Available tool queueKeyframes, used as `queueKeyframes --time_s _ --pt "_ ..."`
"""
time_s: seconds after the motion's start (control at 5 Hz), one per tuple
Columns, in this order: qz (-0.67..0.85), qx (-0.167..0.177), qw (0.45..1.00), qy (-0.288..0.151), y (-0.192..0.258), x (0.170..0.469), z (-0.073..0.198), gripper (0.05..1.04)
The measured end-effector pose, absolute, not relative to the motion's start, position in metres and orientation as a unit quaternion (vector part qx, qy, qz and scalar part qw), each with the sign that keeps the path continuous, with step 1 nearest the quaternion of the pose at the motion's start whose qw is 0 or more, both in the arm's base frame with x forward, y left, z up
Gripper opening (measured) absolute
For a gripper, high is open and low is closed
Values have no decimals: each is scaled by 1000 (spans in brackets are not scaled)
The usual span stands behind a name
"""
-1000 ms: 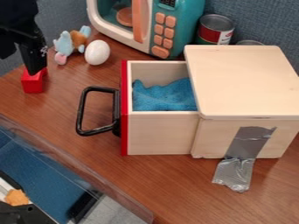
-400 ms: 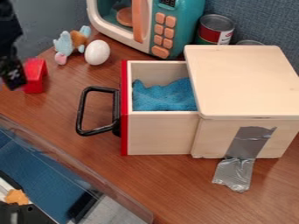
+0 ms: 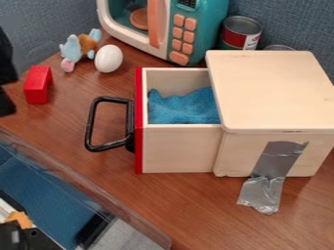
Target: Close the drawer
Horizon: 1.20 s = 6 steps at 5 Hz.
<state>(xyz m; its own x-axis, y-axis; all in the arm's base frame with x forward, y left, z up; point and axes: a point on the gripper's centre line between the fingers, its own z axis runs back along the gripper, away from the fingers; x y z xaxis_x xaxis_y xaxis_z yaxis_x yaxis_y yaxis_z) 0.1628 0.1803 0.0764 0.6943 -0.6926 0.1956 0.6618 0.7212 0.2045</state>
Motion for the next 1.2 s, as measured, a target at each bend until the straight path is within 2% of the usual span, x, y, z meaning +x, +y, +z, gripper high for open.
queueKeyframes --time_s 0.4,0.8,1.2 --pt "-425 54 897 -110 147 179 59 1000" --pt "-411 38 907 -83 131 202 36 1000" --pt "-400 18 913 -83 120 220 34 1000"
